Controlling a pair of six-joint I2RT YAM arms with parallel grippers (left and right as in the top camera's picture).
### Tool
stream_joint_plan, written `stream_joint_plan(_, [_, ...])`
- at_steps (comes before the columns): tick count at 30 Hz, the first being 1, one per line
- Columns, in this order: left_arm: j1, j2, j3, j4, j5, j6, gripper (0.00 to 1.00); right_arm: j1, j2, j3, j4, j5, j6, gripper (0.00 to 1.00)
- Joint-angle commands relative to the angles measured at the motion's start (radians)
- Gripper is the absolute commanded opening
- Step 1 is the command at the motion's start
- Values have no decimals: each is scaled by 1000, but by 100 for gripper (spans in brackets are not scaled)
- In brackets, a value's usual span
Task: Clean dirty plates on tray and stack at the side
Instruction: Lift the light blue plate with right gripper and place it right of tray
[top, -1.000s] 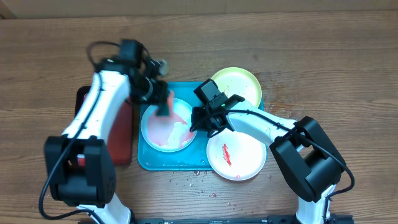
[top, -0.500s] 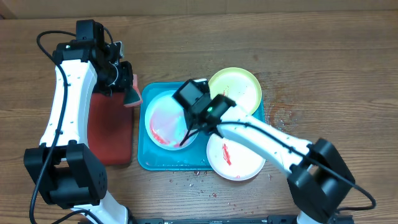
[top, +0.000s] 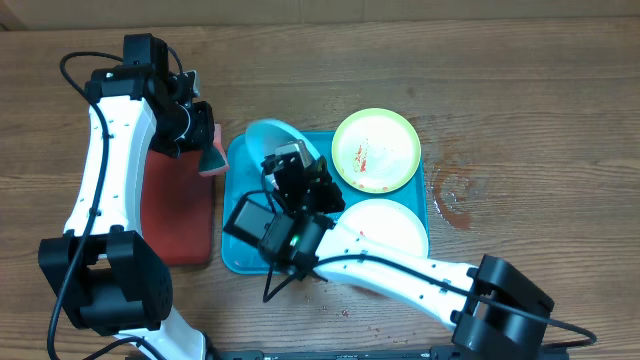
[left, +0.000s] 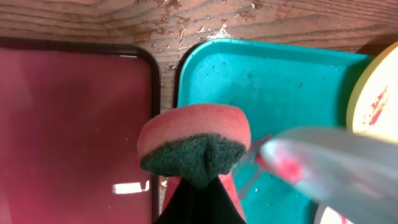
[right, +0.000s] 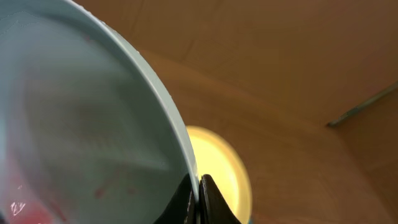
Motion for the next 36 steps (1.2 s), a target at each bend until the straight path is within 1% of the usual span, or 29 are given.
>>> stream_joint_plan(1, [-6,-6,22,-8,-2,-18,4,38,-29,35,31,305,13,4])
stream_joint_plan(15, [-7,-6,22,-14,-2,-18,4,50,-29,34,37,294,19,4])
stream_joint_plan(17, [-7,-6,22,-15,-2,-17,4,50,-29,34,36,253,22,4])
stream_joint_plan(20, [-7,-6,22,-15,-2,-17,4,43,-29,34,36,137,22,4])
stream_joint_plan(22, [-7,-6,22,-16,-2,-17,4,36,-29,34,34,44,22,4])
stream_joint_plan(25, [-7,-6,22,-25,-2,-17,4,12,-29,34,20,-171,35,4])
stream_joint_plan(26, [-7,-6,22,-27,-2,-17,4,-2,-29,34,5,-242,67,4])
stream_joint_plan(27, [-7,-6,22,-33,-2,-17,4,-44,-29,34,-41,-396,165,4])
stream_joint_plan(29, [-7,-6,21,-36,-2,-17,4,-105,-29,34,-77,-581,240,4])
stream_joint_plan(30, [-7,-6,21,-37,-2,-17,4,-123,-29,34,-81,-643,249,4])
stream_joint_plan(31, [-7,-6,21,-37,-2,-17,4,-188,-29,33,-84,-824,254,4])
stream_joint_plan(32, [-7,-6,21,-36,-2,-17,4,-228,-29,33,-84,-927,253,4])
stream_joint_plan(34, [-7,-6,21,-41,-2,-17,4,-306,-29,33,-84,-1088,240,4])
stream_joint_plan(36, [-8,-6,21,-44,-2,-17,5,-380,-31,33,-81,-1234,184,4])
